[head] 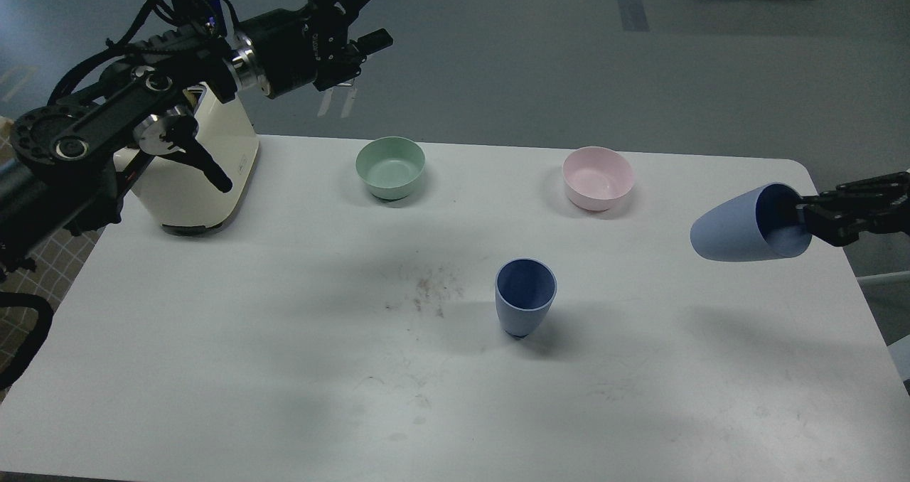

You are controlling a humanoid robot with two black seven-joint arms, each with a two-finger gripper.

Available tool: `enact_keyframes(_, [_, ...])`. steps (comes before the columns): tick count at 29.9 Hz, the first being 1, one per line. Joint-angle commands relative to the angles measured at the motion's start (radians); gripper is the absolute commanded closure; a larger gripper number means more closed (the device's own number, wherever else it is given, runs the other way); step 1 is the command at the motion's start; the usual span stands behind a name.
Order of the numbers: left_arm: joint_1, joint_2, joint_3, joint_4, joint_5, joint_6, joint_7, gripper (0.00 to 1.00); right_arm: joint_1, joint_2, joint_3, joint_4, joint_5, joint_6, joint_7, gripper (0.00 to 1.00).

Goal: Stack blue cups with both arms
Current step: 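Carry the cup with the right gripper and lower it into the standing cup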

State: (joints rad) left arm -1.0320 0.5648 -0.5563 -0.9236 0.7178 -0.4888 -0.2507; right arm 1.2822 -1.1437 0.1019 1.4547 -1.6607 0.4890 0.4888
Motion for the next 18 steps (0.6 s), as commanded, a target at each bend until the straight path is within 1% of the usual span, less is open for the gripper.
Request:
enact_keyframes(1, [0.0,0.03,0.003,-0.001,0.0,0.0,0.001,0.09,0.103,0.157,-0.03,-0.071,0.005,0.0,0.0,1.0])
enact_keyframes(3, [0.0,0.036,0.003,-0.001,0.0,0.0,0.001,0.09,0.149,0.209,-0.073,-0.103,0.01,0.0,0.0,1.0])
enact_keyframes(5, [0.0,0.052,0.004,-0.001,0.0,0.0,0.001,0.09,0.256,0.316,-0.198,-0.155,0.034,0.0,0.0,1.0])
enact_keyframes(7, [0.0,0.058,0.007,-0.001,0.002,0.0,0.001,0.09,0.337,0.399,-0.301,-0.168,0.071,0.0,0.0,1.0])
enact_keyframes(13, [0.001,0.058,0.007,-0.003,0.0,0.0,0.005,0.09,0.43,0.521,-0.462,-0.157,0.142,0.0,0.0,1.0])
enact_keyframes(18, [0.001,0.06,0.007,-0.012,0.002,0.0,0.01,0.09,0.447,0.552,-0.476,-0.143,0.167,0.0,0.0,1.0])
